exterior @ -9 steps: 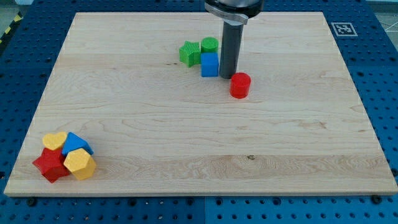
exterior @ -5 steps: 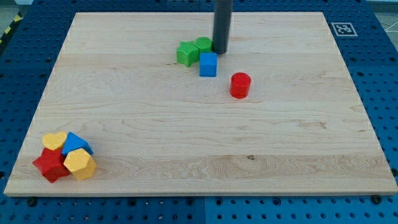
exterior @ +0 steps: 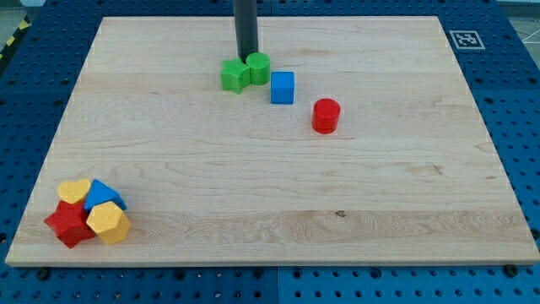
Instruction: Slide the green circle slightly down
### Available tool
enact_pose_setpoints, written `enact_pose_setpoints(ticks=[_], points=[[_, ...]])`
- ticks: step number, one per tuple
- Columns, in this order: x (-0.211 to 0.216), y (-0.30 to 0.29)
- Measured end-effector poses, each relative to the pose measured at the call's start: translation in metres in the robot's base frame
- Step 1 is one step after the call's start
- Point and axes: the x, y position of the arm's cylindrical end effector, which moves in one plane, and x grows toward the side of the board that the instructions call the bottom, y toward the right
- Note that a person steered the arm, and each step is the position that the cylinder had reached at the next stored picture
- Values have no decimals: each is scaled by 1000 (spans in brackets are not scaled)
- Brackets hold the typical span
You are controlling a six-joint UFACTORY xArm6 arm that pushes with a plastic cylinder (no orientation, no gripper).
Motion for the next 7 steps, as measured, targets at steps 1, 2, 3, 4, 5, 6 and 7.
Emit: enact_pose_setpoints(ticks=[1, 2, 3, 4, 5, 6, 7], points=[[6, 6], [18, 0], [28, 0], [29, 0], [24, 0], [-6, -20], [-4, -57]])
